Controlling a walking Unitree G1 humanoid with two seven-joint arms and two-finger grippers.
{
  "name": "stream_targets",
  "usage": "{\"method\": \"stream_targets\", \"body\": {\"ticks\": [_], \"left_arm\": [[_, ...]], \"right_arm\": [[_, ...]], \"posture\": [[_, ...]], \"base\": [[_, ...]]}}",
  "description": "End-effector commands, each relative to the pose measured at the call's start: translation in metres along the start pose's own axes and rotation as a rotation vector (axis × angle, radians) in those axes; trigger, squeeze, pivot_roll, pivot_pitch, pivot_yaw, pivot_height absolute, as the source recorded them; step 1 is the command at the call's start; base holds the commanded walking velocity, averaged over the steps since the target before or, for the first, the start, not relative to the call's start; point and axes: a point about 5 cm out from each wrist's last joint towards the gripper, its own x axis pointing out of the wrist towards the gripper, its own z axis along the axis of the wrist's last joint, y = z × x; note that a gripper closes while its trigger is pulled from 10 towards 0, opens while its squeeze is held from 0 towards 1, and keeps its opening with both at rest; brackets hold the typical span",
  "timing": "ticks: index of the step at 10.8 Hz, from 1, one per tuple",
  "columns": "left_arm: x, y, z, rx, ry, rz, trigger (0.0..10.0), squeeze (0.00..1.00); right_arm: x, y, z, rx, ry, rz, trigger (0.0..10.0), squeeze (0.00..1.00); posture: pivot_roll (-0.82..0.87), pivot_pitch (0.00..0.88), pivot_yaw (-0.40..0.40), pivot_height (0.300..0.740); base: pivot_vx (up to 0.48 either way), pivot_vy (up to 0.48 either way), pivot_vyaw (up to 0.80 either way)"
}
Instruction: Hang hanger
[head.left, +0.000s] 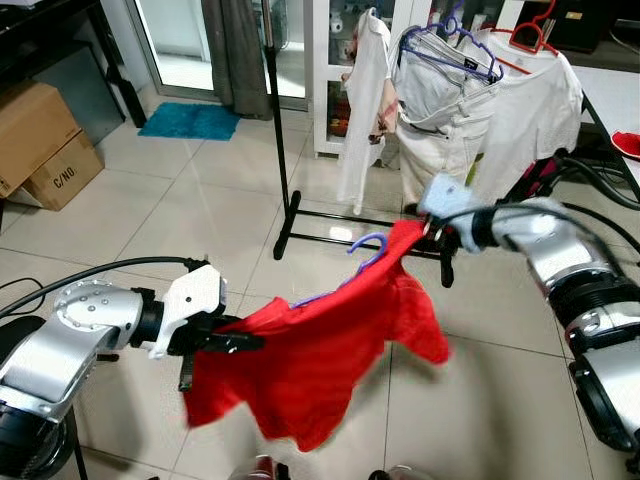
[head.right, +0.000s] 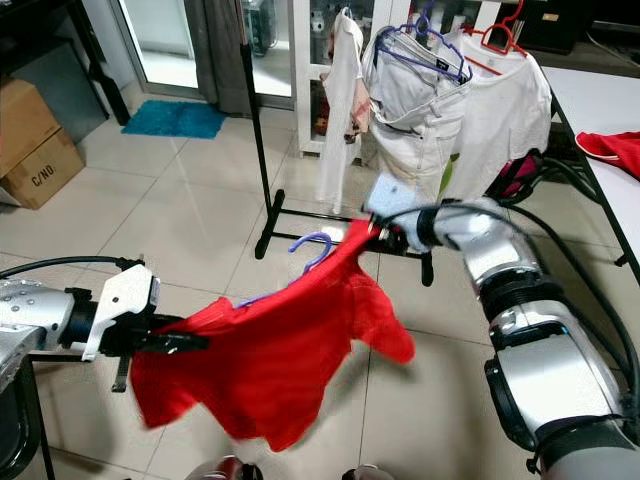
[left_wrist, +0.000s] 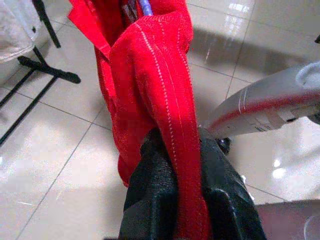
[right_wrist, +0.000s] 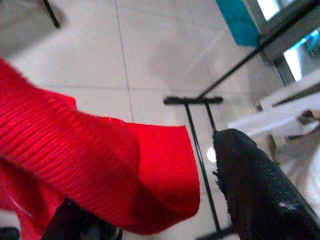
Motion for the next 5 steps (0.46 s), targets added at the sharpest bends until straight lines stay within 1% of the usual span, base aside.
{"method": "stream_targets", "body": {"ticks": [1,2,3,4,5], "left_arm": [[-0.005,0.004,0.004,0.025,-0.004,0.034,0.0,0.00],[-0.007,0.006,0.003,0.020,0.000,0.050,0.0,0.00],[-0.011,0.007,0.000,0.020,0.019,0.064,0.0,0.00],[-0.011,0.006,-0.001,0.025,0.031,0.051,0.0,0.00],[-0.008,0.004,-0.001,0.031,0.040,0.016,0.0,0.00]], "right_arm": [[-0.004,-0.001,-0.009,-0.010,0.040,-0.039,10.0,0.00],[-0.005,-0.001,-0.010,-0.042,0.042,-0.058,10.0,0.00],[-0.011,-0.005,-0.003,-0.206,0.016,-0.074,10.0,0.00],[-0.017,-0.005,0.011,-0.360,-0.035,-0.031,10.0,0.00],[-0.022,0.004,0.010,-0.453,0.005,0.149,10.0,0.00]], "posture": [[-0.01,0.037,0.005,0.740],[-0.01,0.037,0.006,0.740],[-0.01,0.035,0.008,0.740],[-0.02,0.032,0.011,0.740],[-0.02,0.024,0.008,0.740]], "base": [[0.000,0.000,0.00],[0.000,0.000,0.00],[0.000,0.000,0.00],[0.000,0.000,0.00],[0.000,0.000,0.00]]}}
